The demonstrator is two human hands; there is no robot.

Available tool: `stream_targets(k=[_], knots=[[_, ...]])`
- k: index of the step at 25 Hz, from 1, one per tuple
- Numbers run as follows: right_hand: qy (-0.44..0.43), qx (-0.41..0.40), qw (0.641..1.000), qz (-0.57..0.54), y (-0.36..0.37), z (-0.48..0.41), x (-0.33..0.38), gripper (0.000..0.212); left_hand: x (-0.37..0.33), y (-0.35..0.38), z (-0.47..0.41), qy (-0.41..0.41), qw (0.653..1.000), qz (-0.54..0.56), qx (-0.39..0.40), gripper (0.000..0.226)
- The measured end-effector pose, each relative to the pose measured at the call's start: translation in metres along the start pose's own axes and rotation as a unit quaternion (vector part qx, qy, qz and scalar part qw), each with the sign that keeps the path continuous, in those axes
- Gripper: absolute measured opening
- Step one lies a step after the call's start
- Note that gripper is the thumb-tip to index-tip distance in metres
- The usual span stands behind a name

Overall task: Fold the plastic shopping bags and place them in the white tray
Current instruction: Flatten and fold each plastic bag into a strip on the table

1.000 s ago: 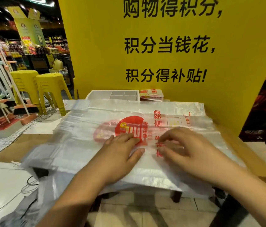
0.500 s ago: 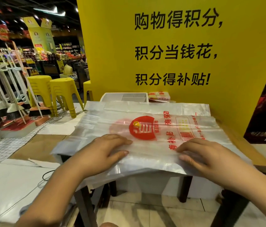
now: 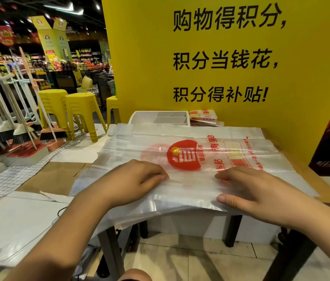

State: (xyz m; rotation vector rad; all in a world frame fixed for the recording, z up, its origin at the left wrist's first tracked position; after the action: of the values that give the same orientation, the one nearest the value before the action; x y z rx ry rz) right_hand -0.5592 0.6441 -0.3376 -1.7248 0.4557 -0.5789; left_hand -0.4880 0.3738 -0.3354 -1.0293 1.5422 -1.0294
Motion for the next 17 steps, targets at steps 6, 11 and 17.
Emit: stream_targets(k=[6,11,17], knots=[[0.003,-0.031,0.999,-0.004,-0.007,-0.01,0.004,0.062,-0.005,-0.007,-0.005,0.008,0.998,-0.016,-0.068,0.015],[0.018,-0.036,0.999,0.035,-0.012,-0.02,-0.006,0.018,0.001,-0.017,-0.006,-0.005,0.998,0.045,-0.046,0.016],[0.039,0.05,0.998,0.023,-0.022,-0.039,-0.018,0.022,0.054,-0.05,0.009,-0.087,0.993,-0.049,0.06,0.023]])
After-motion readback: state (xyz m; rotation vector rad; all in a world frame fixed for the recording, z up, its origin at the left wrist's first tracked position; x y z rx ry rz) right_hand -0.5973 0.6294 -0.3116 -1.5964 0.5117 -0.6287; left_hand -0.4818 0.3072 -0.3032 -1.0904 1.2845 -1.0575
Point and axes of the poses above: each hand's wrist, its own z-axis away from the middle knuckle, its own y-axis out of the palm, x = y × z, the point moved 5 cm from there along -z, towards the middle knuckle, and after that the axes turned 3 degrees about -y, right-handed, at the moved point
